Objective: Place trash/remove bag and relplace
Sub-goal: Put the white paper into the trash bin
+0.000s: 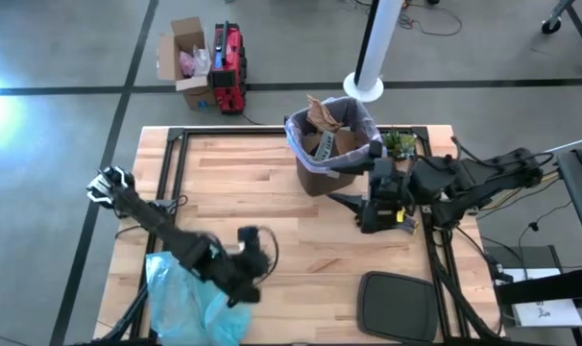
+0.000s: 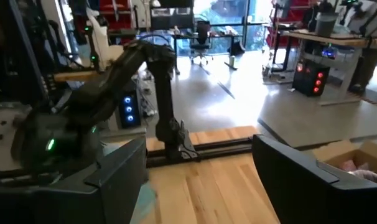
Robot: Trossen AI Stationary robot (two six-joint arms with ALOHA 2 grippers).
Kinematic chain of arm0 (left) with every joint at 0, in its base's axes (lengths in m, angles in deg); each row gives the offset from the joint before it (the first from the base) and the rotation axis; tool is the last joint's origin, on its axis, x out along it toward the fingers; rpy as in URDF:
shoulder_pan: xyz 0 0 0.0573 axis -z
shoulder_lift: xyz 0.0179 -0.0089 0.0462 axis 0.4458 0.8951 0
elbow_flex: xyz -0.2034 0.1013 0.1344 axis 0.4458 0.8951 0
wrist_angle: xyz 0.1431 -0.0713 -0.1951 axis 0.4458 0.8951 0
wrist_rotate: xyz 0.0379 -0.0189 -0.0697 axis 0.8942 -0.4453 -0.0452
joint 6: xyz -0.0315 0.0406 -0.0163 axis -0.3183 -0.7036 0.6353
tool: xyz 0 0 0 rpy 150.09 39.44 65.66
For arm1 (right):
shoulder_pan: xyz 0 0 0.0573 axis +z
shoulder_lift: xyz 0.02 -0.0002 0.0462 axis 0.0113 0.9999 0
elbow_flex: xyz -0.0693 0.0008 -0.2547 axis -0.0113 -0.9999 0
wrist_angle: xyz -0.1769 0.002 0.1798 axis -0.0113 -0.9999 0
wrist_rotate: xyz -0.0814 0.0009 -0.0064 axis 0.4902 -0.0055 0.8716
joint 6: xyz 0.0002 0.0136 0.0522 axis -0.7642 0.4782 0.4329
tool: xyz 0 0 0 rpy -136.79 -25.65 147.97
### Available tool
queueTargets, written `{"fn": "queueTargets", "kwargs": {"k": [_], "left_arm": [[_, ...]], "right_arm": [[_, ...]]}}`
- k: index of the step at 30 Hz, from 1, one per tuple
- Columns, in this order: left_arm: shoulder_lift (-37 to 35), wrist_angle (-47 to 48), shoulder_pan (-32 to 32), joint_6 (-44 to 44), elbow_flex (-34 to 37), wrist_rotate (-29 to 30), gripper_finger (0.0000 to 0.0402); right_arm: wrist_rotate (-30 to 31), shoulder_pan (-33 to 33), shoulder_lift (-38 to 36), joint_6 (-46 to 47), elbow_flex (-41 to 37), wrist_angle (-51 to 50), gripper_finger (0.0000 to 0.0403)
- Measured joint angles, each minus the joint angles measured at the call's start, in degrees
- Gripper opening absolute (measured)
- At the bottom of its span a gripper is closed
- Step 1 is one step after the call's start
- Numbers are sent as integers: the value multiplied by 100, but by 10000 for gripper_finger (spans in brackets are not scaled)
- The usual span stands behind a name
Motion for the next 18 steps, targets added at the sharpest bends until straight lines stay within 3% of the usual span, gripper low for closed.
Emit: {"fn": "queueTargets", "kwargs": {"k": [3, 8, 12, 18], "left_arm": [[-120, -59, -590, -370, -596, 324, 1], [-207, -337, -1621, -872, -1352, 307, 3], [-187, -1026, -2443, -1569, -1741, -354, 1], [45, -1502, -3606, -1495, -2072, -1134, 9]], "right_arm": [[10, 149, -4, 46, 230, -502, 279], [169, 486, -38, 521, 759, -1575, 272], [164, 796, -46, 909, 823, -2016, 272], [175, 1109, 2, 1709, 731, -2719, 288]]}}
